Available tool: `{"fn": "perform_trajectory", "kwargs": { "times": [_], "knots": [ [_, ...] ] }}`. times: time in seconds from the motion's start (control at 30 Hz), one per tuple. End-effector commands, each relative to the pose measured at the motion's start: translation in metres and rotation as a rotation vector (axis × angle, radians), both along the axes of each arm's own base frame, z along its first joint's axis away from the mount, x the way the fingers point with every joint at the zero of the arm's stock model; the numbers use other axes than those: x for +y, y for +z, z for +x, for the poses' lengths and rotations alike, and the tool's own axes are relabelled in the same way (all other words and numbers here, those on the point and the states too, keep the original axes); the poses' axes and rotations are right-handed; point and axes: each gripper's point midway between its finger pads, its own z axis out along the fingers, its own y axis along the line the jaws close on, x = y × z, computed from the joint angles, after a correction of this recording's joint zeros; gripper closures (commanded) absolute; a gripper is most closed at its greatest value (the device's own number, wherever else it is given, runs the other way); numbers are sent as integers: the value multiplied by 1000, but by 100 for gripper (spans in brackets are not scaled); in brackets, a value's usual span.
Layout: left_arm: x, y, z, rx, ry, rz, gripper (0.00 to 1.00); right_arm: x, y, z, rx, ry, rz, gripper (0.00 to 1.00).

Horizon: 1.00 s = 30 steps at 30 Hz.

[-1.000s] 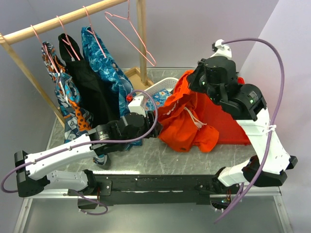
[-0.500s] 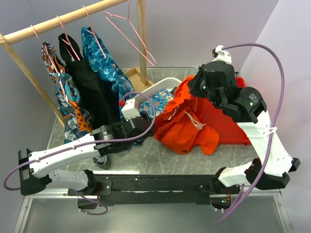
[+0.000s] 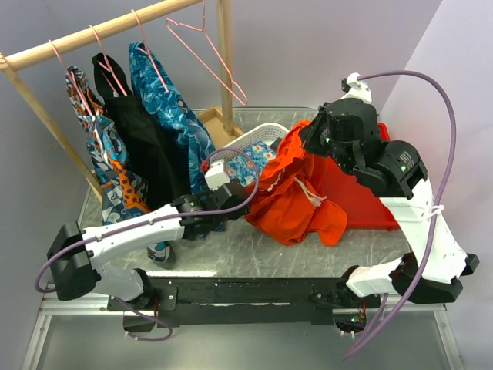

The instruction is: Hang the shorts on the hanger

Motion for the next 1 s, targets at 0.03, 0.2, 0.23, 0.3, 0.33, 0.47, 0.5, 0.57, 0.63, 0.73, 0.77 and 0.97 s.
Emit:
{"fn": "perform_trajectory", "kwargs": {
  "times": [0.03,0.2,0.23,0.3,0.33,0.47,0.5,0.57,0.63,0.73,0.77,0.97],
  "knots": [
    [-23,0,6,-4,-29,-118,44,-18,49,-9,-129,-46,115,100],
    [-29,-7,4,12,-53,-122,72,-27,60,-6,-151,-85,113,100],
    [-24,-2,4,3,-45,-112,90,-32,64,-5,-160,-100,116,100],
    [-13,22,11,-53,-24,-91,99,-46,63,1,-153,-141,109,100],
    [-7,41,12,-87,-21,-95,99,-51,63,3,-153,-151,110,100],
    [24,97,9,-163,-94,41,99,-85,75,4,-183,-225,134,100],
    [26,129,9,-199,-106,21,99,-94,78,4,-192,-251,144,100],
    [36,155,6,-237,-133,55,99,-103,89,-2,-226,-269,173,100],
    [43,195,0,-292,-167,31,99,-109,97,-5,-253,-284,201,100],
    [48,241,-9,-357,-240,31,99,-116,110,-14,-296,-304,240,100],
    [50,262,-12,-386,-250,1,99,-119,114,-19,-311,-309,254,100],
    [38,270,-13,-399,-316,7,99,-135,123,-32,-364,-368,286,100]
  ]
}}
